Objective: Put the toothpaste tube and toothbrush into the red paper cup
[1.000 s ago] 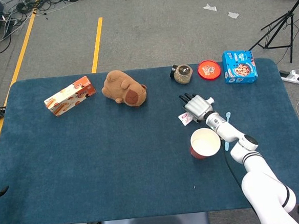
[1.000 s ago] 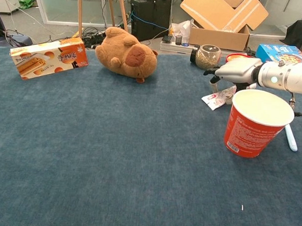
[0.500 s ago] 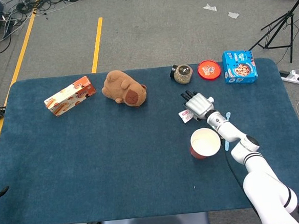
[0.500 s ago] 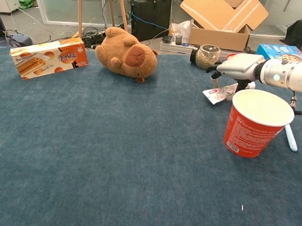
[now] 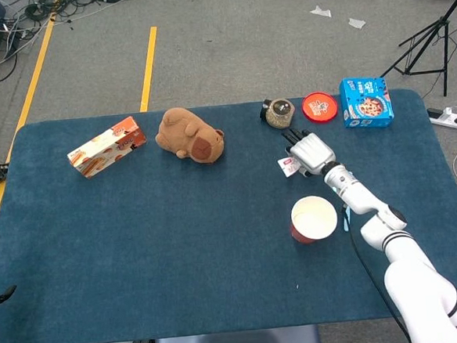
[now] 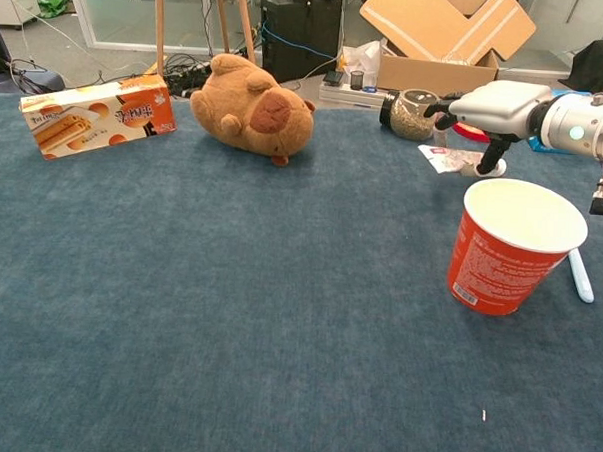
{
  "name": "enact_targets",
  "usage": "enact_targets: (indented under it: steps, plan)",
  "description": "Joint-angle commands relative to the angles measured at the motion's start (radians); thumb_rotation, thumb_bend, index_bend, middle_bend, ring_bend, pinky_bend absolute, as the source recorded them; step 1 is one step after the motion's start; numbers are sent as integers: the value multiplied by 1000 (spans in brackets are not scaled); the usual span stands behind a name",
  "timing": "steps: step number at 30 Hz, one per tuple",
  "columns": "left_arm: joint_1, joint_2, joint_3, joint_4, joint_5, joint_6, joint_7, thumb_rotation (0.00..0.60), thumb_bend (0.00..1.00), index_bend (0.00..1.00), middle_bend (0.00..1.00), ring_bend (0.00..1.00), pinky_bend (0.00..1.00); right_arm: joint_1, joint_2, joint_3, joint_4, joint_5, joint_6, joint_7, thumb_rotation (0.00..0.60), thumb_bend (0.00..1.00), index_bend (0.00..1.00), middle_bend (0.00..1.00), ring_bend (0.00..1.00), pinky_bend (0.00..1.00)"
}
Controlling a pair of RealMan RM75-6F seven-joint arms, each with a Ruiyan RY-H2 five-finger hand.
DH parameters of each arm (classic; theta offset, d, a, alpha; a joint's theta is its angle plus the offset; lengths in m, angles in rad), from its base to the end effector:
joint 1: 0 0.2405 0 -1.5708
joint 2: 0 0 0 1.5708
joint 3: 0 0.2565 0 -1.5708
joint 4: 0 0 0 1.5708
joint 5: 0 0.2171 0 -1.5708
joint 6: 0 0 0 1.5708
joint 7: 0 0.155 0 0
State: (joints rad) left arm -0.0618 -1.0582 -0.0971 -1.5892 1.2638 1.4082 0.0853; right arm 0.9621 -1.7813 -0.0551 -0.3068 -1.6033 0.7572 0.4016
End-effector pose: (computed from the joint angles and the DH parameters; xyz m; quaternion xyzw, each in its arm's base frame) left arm -0.3605 0.1913 0.1883 -0.5441 -0.4055 -0.2879 0.6758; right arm -0.2231 -0.4960 0.0152 0.8160 -0.2046 0.2442 0.4824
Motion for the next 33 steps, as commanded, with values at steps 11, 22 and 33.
enact_targets:
  steps: [11,22,33]
  plan:
    - [0,6,5,-13,15,3,-3,600,0,163,311,246,222,-32,106,71,-177,62,81,-73,600,227,661,108,0,229]
    - [3,11,10,-26,29,12,-3,600,0,163,311,246,222,-67,220,137,-375,129,122,-168,600,227,661,110,0,229]
    - [2,13,12,-32,33,12,0,600,0,163,311,246,222,-103,311,183,-546,184,137,-208,600,227,660,114,0,229]
